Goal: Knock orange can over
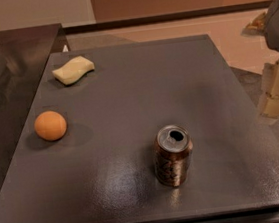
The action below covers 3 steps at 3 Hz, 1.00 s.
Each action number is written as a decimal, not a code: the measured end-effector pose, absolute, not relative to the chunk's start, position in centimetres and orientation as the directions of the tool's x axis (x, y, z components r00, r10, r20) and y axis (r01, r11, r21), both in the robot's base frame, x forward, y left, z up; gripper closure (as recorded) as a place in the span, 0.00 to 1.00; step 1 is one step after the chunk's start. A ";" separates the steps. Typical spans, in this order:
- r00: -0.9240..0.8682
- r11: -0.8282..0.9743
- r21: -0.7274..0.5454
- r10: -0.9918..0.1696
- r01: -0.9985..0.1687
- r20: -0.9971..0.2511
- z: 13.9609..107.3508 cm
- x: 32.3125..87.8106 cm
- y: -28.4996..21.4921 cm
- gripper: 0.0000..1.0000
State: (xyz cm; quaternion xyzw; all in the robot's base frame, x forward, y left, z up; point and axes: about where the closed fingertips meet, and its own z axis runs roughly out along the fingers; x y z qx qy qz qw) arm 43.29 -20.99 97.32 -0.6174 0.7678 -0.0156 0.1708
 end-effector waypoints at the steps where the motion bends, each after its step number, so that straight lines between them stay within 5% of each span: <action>1: -0.117 0.193 -0.219 -0.940 -0.956 -0.319 96.0 42.2 -19.9 0.00; 3: 0.011 0.072 -0.151 -0.873 -0.986 -0.488 91.7 39.2 -14.6 0.00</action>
Offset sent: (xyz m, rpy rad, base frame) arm -0.0505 0.0607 -0.0647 0.3067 0.0582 0.2445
